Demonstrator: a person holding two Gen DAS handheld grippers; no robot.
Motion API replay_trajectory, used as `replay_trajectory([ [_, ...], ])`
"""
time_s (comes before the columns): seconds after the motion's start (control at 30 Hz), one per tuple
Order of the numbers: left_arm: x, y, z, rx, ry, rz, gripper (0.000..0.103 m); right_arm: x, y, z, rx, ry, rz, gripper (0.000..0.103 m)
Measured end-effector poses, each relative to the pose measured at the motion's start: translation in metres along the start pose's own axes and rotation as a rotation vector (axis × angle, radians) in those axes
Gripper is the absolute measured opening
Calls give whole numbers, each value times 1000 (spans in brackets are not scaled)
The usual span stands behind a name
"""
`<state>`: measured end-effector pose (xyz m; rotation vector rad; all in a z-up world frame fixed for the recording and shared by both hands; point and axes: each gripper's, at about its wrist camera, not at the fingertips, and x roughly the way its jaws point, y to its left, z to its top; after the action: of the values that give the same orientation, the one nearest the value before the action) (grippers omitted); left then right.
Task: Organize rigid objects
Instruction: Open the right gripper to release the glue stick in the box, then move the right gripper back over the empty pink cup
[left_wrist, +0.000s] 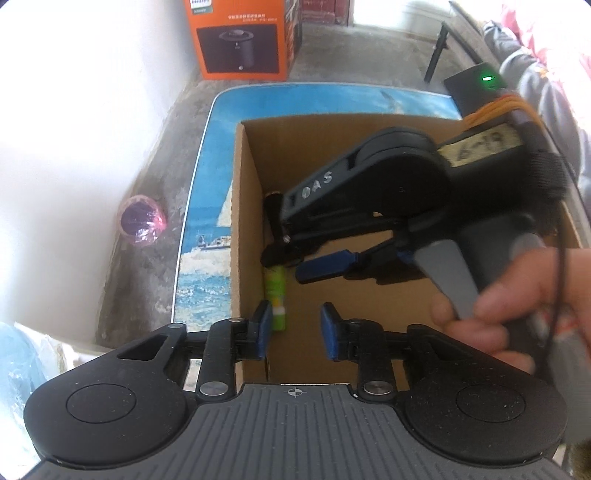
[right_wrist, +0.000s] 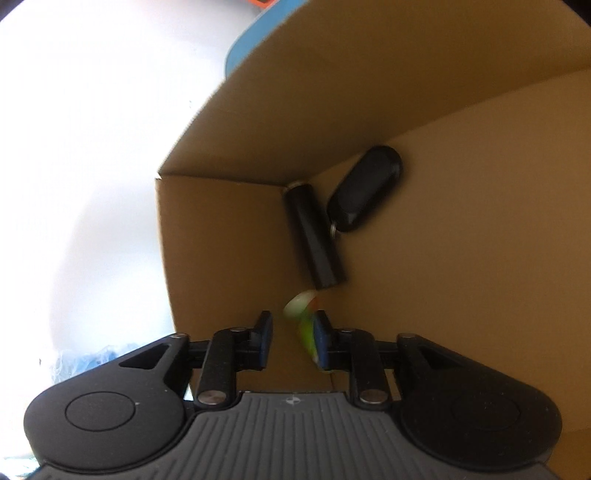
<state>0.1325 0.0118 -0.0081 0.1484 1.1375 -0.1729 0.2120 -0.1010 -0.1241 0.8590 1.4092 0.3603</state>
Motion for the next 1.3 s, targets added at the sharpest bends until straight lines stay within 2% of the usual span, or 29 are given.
replay_trajectory([
  [0.03,1,1,0,3,-7,-3,33,0,1,-1,-8,-12,-8,52],
  [0.17,-7,3,-4,13,-40,-21,34,-10,6,-8,-16,-51,-9,52],
  [0.3,-22,7,-11,14,-87,-66,36,-44,15,-27,-51,-119,-3,55],
  [0.5,-56,8,-24,26,-172,-158,51,-137,30,-80,-145,-303,-8,74],
  [0.63,-71,0,-39,75,-190,-215,57,-192,20,-125,-157,-414,-52,76],
  [0.77,-78,-13,-58,124,-176,-274,65,-219,2,-171,-114,-468,-138,80],
  [0.87,-77,-25,-71,156,-145,-318,68,-227,-22,-188,-43,-472,-189,80],
  [1.07,-60,-58,-101,219,-72,-390,69,-204,-70,-221,106,-451,-286,80],
  [1.2,-40,-86,-118,261,-48,-394,69,-191,-90,-219,118,-427,-367,78],
  [1.3,-21,-108,-128,297,-35,-358,69,-181,-103,-209,88,-395,-415,74],
])
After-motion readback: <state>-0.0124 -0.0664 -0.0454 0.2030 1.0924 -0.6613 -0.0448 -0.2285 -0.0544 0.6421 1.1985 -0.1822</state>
